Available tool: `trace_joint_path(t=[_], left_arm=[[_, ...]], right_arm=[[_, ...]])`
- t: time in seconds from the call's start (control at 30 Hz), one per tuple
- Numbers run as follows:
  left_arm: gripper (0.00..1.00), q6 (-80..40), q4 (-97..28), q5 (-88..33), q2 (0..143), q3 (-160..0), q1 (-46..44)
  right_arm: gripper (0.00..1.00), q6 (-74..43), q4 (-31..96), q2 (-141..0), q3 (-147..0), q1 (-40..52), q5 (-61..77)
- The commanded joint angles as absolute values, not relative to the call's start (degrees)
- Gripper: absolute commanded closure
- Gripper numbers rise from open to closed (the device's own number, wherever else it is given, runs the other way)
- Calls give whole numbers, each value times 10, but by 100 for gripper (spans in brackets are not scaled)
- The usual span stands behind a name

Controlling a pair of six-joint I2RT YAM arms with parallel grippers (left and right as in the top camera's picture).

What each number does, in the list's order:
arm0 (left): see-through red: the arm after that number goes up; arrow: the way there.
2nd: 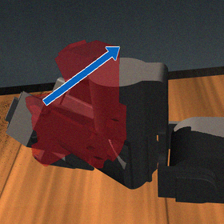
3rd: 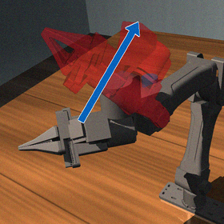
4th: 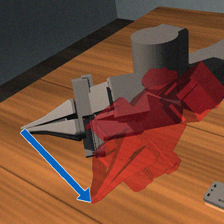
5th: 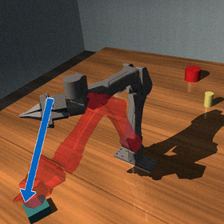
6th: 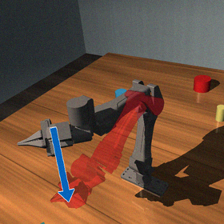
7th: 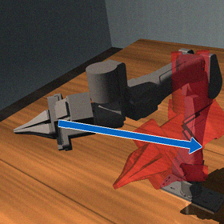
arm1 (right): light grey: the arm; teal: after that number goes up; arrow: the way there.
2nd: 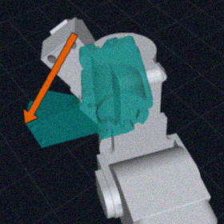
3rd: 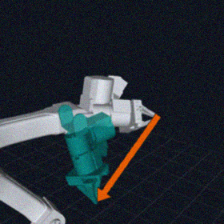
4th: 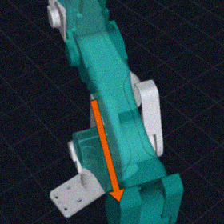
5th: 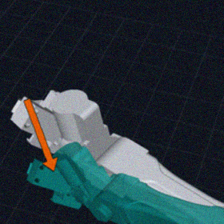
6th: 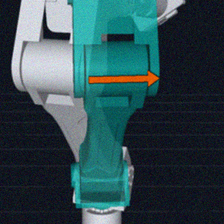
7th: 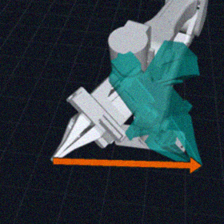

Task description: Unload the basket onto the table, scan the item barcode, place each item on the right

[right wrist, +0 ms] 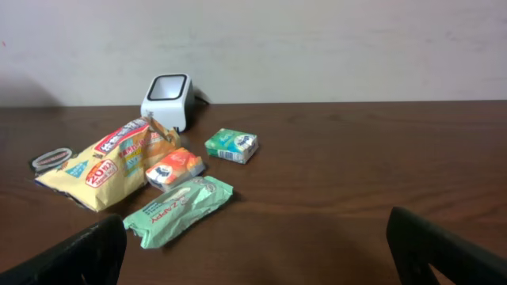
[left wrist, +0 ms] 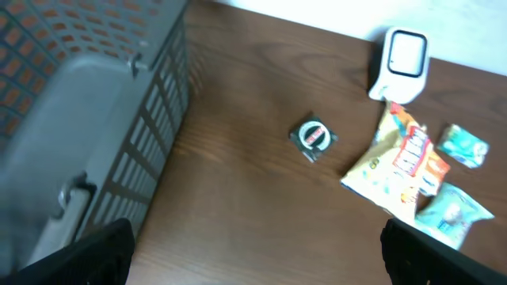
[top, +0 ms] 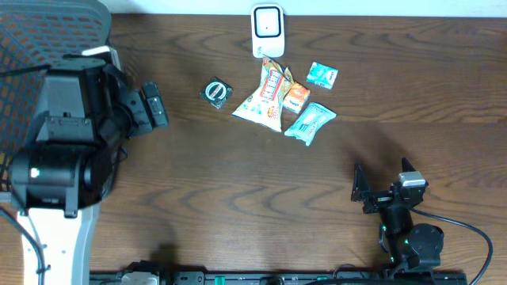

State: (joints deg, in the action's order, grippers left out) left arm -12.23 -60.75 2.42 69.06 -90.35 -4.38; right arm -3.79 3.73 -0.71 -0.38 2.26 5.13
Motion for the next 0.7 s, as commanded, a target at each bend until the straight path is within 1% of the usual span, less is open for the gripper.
trace_joint_path(t=[0.0, 0.3, 0.47, 0.57, 0.67], left_arm=[[2, -128, -598, 48, 729, -909, -33], [2, -125, -588, 53, 816, -909, -31], [2, -126, -586, 137, 826, -909, -31], [2, -126, -590, 142, 826, -909, -31], [2, -125, -623, 149, 826, -909, -31]], right_arm=[[1, -31, 40, -5, -3, 21, 49], [1, -31, 40, -5, -3, 21, 48], [1, -31, 40, -5, -3, 21, 49], [1, -31, 40, -5, -3, 21, 48], [1, -31, 40, -5, -3, 21, 49]])
